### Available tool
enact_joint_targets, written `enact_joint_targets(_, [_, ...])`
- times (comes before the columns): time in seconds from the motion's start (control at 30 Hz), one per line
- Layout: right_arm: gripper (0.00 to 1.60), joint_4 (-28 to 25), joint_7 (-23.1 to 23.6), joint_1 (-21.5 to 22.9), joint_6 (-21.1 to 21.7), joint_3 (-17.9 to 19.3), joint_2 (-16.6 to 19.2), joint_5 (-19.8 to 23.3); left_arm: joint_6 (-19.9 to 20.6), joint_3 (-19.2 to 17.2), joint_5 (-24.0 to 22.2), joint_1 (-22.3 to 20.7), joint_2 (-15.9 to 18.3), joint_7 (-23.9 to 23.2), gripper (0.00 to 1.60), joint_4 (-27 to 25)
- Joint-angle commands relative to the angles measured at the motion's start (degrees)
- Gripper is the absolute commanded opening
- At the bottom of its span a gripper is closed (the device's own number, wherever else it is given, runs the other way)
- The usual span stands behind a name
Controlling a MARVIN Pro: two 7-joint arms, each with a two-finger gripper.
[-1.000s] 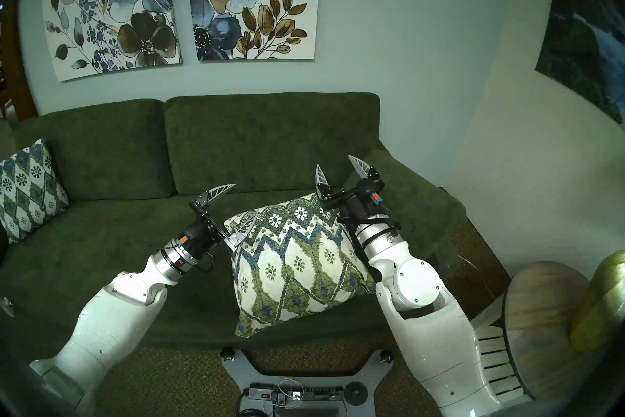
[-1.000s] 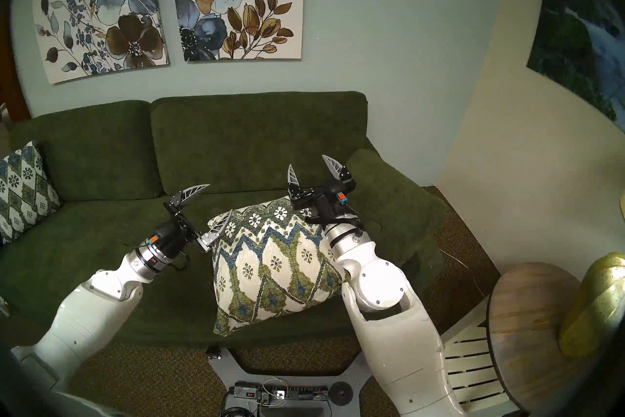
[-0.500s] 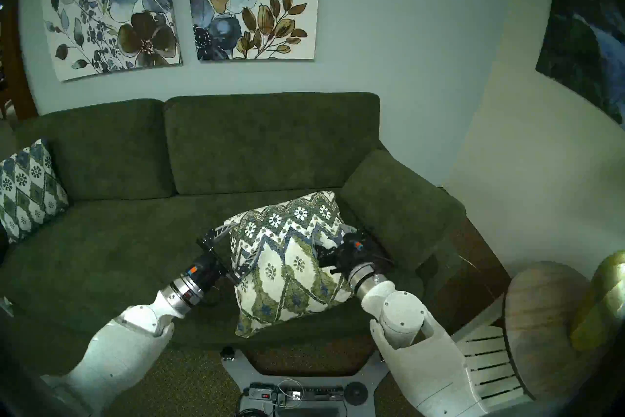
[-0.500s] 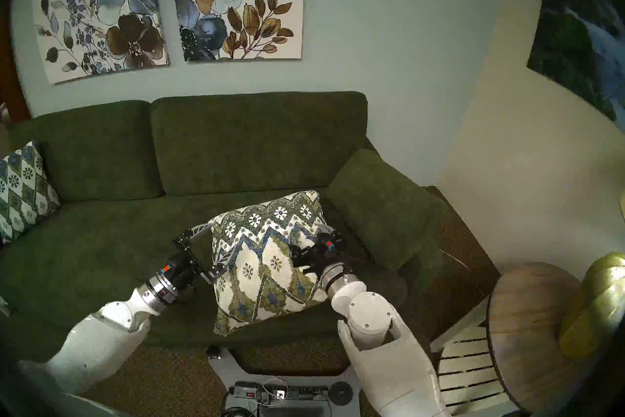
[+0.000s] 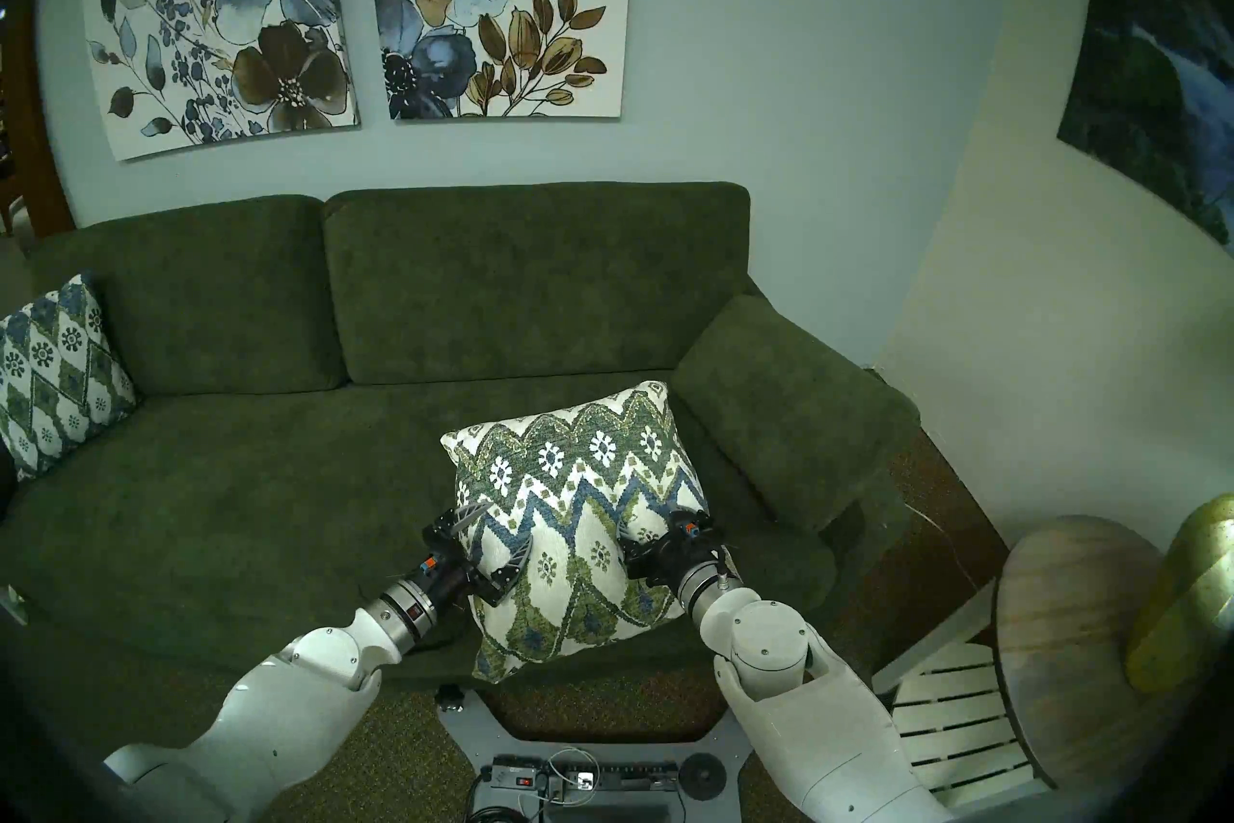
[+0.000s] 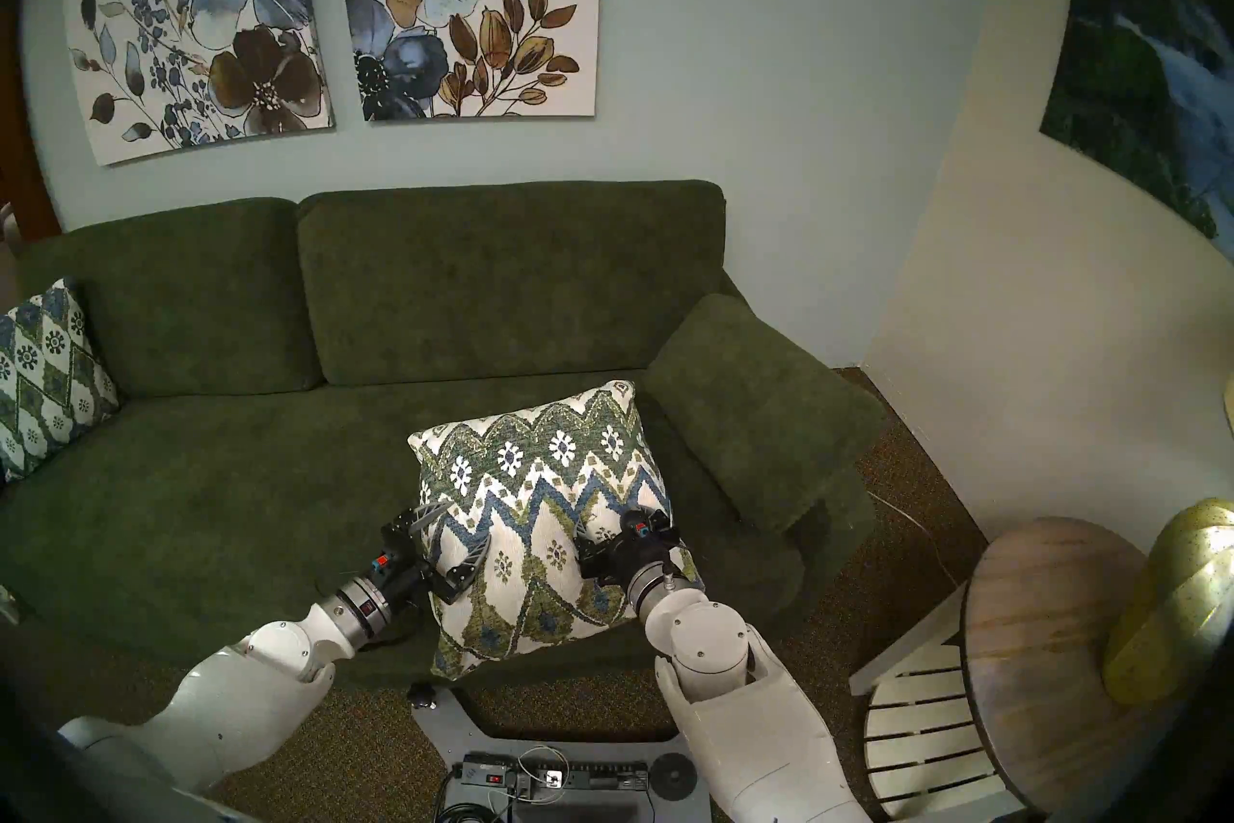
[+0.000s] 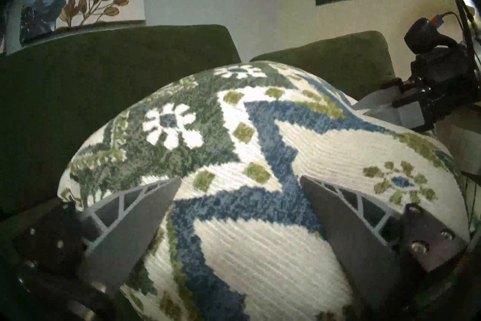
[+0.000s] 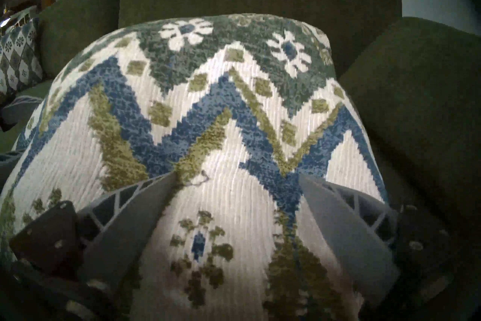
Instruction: Fluff a cushion
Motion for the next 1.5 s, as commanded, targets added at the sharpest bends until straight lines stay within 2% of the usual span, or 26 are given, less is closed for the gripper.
enact_joint_targets(0.0, [1.60, 5.8, -0.6, 0.4, 1.6, -0.4, 0.1, -0.8, 3.2, 1.1, 0.8, -3.7, -3.1, 0.9, 1.60, 5.3])
enact_joint_targets(0.13, [1.60, 8.8, -0.7, 1.7, 1.0, -0.7, -0.5, -0.9, 3.6, 1.4, 1.0, -4.8, -3.8, 1.4, 1.60, 7.1])
enact_joint_targets(0.17, [1.60, 6.8, -0.8, 0.8, 1.3, -0.8, -0.2, -1.0, 3.6, 1.5, 1.0, -5.0, -3.9, 1.5, 1.60, 7.4])
enact_joint_targets(0.2, [1.60, 8.9, -0.9, 1.7, 0.9, -0.9, -0.5, -1.0, 3.7, 1.6, 1.1, -5.4, -4.1, 1.6, 1.60, 8.0])
enact_joint_targets(0.53, [1.60, 12.2, -1.5, 4.4, -0.5, -0.6, -0.4, -1.1, 3.4, 1.9, 1.7, -9.3, -4.6, 2.2, 1.60, 13.9])
enact_joint_targets(0.6, [1.60, 12.3, -1.5, 5.5, -0.6, -0.2, 0.0, -1.0, 1.5, 1.7, 1.7, -10.3, -4.3, 1.7, 1.60, 15.3])
enact_joint_targets(0.67, [1.60, 14.3, -1.1, 7.6, -1.5, 0.5, 0.0, -0.4, -3.6, 1.1, 0.9, -9.6, -3.2, 0.3, 1.60, 14.3])
enact_joint_targets(0.7, [1.60, 12.7, -0.5, 7.6, -2.7, 1.2, 0.7, 0.2, -6.2, -0.1, -0.2, -6.0, -0.8, -0.8, 1.60, 7.6])
enact_joint_targets(0.73, [1.60, 12.7, -0.5, 7.6, -2.7, 1.2, 0.7, 0.2, -6.2, -0.1, -0.2, -6.0, -0.8, -0.8, 1.60, 7.6])
enact_joint_targets(0.77, [1.60, 10.3, -0.1, 6.6, -3.2, 1.6, 1.2, 0.6, -7.8, -0.5, -0.3, -4.6, 0.2, -1.1, 1.60, 4.8])
enact_joint_targets(0.83, [1.60, 6.7, 0.1, 5.4, -4.3, 1.9, 1.7, 0.8, -8.2, -1.0, -0.4, -5.2, 0.3, -1.7, 1.60, 6.1])
enact_joint_targets(0.87, [1.60, 5.6, 0.2, 5.2, -4.8, 2.0, 1.8, 0.9, -11.2, -1.3, -0.7, -3.8, 1.3, -1.8, 1.60, 3.6])
enact_joint_targets(0.9, [1.60, 4.6, 0.4, 5.2, -5.4, 2.1, 1.8, 1.0, -11.5, -1.6, -0.8, -3.7, 1.6, -1.9, 1.60, 3.4])
enact_joint_targets(0.93, [1.60, 3.4, 0.6, 5.1, -6.0, 2.2, 1.7, 1.2, -13.6, -1.9, -0.9, -3.1, 2.3, -1.9, 1.60, 2.0])
enact_joint_targets(1.07, [1.60, -0.4, 1.2, 4.8, -7.1, 2.3, 1.7, 1.9, -15.9, -2.8, -1.3, -1.8, 3.7, -2.4, 1.60, -0.4])
enact_joint_targets(1.3, [1.60, -7.1, 2.3, 2.7, -9.2, 3.0, 2.6, 3.3, -16.1, -4.6, -2.2, 1.7, 6.3, -2.8, 1.60, -3.7])
enact_joint_targets(1.37, [1.60, -7.3, 2.5, 2.5, -9.5, 3.1, 2.7, 3.4, -16.1, -4.9, -2.3, 2.1, 6.7, -2.8, 1.60, -3.9])
enact_joint_targets(1.47, [1.60, -11.1, 3.4, 0.6, -10.1, 3.9, 3.7, 4.3, -16.1, -6.3, -3.0, 4.1, 8.4, -2.8, 1.60, -5.1])
